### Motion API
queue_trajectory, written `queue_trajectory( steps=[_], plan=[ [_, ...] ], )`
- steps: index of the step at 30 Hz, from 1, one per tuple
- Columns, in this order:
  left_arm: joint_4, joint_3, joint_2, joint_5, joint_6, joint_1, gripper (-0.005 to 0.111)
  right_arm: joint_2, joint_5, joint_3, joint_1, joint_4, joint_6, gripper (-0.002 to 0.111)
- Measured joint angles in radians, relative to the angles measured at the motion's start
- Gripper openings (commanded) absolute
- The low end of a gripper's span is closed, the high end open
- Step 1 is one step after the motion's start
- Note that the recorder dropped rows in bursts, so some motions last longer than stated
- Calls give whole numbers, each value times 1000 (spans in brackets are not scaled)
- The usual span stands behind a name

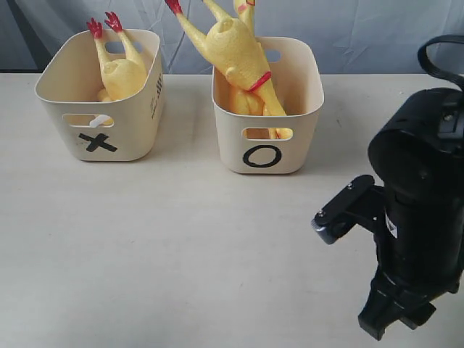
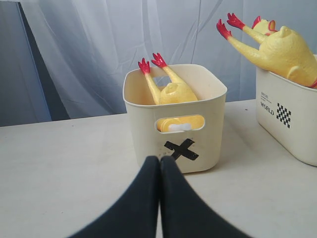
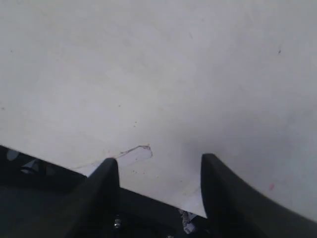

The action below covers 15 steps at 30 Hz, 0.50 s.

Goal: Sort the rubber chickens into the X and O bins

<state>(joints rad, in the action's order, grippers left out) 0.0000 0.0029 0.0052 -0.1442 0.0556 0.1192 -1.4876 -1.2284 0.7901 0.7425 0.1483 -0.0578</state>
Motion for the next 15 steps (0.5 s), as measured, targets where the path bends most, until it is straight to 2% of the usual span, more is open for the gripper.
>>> queue_trajectory(
  steps=[7,11,15],
  plan=[
    [0,0,0,0,0,0,0,16,4,-15,0,36,-7,49],
    [0,0,0,0,0,0,0,114,25,-17,0,109,-19,49],
    [0,0,0,0,0,0,0,327,241,-17,0,240,11,49]
  ],
)
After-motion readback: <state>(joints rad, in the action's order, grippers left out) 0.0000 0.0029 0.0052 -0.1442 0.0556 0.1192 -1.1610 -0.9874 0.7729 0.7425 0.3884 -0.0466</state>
